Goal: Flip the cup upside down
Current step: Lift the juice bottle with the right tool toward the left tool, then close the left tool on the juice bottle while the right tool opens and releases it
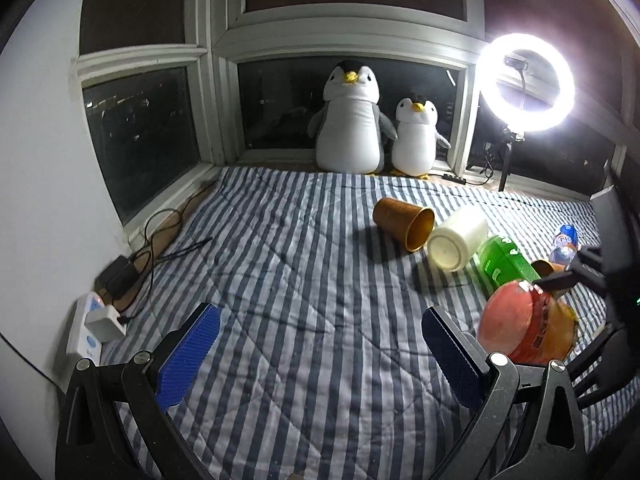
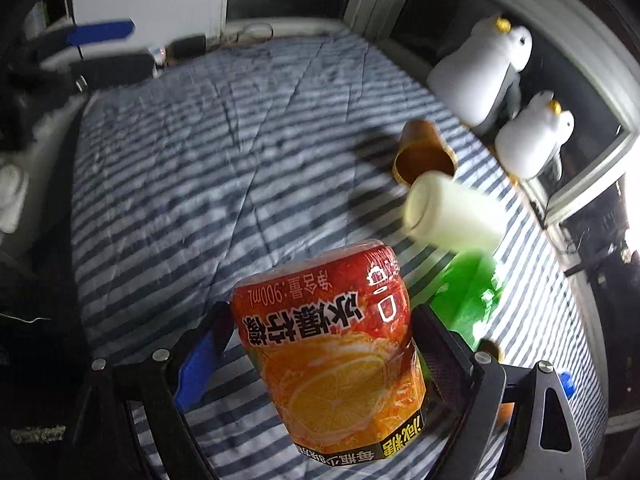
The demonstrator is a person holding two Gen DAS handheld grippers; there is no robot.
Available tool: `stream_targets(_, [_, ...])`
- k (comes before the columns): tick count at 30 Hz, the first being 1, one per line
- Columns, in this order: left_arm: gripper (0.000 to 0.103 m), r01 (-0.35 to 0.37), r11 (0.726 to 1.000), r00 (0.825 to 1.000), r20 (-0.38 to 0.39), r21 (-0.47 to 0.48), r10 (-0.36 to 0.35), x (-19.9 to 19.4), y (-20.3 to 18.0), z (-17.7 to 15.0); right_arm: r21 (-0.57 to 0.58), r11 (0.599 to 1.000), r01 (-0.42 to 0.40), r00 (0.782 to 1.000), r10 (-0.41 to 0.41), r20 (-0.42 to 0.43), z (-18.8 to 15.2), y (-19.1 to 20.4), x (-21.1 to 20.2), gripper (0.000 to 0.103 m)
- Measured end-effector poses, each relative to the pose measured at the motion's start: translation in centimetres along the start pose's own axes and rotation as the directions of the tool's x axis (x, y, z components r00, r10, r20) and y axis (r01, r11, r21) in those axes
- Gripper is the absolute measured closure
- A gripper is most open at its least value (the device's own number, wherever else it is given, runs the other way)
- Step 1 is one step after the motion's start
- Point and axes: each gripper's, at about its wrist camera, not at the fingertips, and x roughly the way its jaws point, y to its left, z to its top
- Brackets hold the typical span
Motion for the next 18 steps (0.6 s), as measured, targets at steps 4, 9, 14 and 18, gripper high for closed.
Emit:
stream_targets(4, [0.001,0.009,1.000,1.000,-0.016,-0.013,-0.009,0.2,0.0,-0.7,0.045,0.999,-0.004,1.000,0.004,-0.002,-0.7,0.4,0.9,0.015])
stream_targets(9, [0.001,0.042,0.999,0.999,-0.027,-0.030,-0.043,0.3,-0.9,-0.9,0.065,0.998,0.004,1.000,-0.004,0.011,-1.1,0.6,1.0,0.015])
stream_targets(14, [0.001,0.056,0.998,0.998,-0.026,-0.020,-0.057,0.0,-2.3,-0.8,0.034,0.998,0.044,0.998,-0.045,0.035,-1.3,1.1,0.7,0.015])
stream_targets(18, [0.001,0.057,0.998,0.998,-0.023,-0.020,-0.057,-0.3,-2.7,-0.7,0.016,0.998,0.059,0.995,-0.060,0.074,-0.9,1.3,-0.1,0.013])
